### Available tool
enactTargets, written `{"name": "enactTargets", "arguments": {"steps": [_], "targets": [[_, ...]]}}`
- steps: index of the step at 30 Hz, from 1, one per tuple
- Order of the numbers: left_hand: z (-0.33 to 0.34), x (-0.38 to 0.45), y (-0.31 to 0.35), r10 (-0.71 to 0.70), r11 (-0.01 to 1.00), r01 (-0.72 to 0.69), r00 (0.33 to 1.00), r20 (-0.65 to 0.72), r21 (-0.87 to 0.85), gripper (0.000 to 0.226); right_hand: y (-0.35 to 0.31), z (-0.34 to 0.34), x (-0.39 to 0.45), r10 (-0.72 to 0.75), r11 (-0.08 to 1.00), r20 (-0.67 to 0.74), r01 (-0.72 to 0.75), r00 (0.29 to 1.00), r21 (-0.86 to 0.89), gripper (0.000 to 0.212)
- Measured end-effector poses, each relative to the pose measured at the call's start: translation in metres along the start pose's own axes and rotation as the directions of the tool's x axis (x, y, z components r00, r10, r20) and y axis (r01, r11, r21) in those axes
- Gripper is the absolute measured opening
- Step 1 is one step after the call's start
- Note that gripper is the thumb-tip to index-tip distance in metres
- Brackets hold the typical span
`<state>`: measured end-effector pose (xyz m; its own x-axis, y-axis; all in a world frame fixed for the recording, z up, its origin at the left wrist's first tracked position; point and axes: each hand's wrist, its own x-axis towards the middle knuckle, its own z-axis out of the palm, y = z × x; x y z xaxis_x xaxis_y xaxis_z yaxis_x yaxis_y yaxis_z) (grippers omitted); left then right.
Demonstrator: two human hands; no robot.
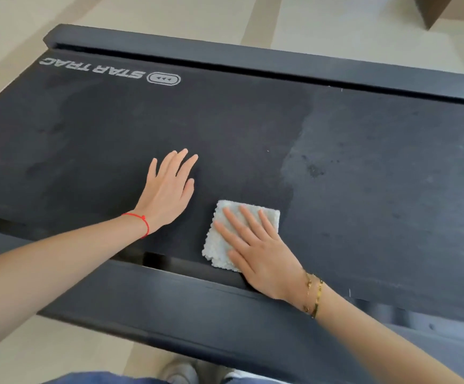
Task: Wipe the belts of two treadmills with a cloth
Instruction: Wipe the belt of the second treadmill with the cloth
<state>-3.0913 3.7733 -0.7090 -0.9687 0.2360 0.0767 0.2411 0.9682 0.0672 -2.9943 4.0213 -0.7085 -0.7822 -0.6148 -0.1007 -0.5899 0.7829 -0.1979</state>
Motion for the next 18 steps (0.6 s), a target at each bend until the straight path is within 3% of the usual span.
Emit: {"name": "enactTargets", "arguments": {"steps": [5,7,10,12,14,18], "targets": [[0.016,0.005,0.014,-0.154,0.973,0.148,0.988,-0.018,-0.178,0.053,0.032,-0.004,0.008,0.05,0.998,-0.017,-0.05,0.999,-0.025,0.053],[0.018,0.01,0.018,-0.203,0.951,0.196,0.979,-0.005,-0.238,0.051,0.065,-0.011,0.025,0.196,0.979,-0.062,-0.198,0.979,-0.041,0.053],[0.02,0.016,0.022,-0.241,0.94,0.235,0.97,0.007,-0.249,0.053,0.103,-0.026,0.056,0.443,0.896,-0.068,-0.443,0.894,0.014,0.053],[0.023,0.014,0.023,-0.24,0.95,0.233,0.971,-0.009,-0.21,0.054,0.099,-0.027,0.067,0.499,0.866,-0.066,-0.497,0.864,0.052,0.053],[0.025,0.012,0.023,-0.236,0.955,0.228,0.971,-0.024,-0.191,0.055,0.076,-0.02,0.06,0.431,0.902,-0.067,-0.431,0.9,0.02,0.054],[0.026,0.012,0.023,-0.231,0.955,0.22,0.972,-0.036,-0.199,0.054,0.022,-0.005,0.006,0.165,0.986,-0.048,-0.163,0.985,0.032,0.054]]}}
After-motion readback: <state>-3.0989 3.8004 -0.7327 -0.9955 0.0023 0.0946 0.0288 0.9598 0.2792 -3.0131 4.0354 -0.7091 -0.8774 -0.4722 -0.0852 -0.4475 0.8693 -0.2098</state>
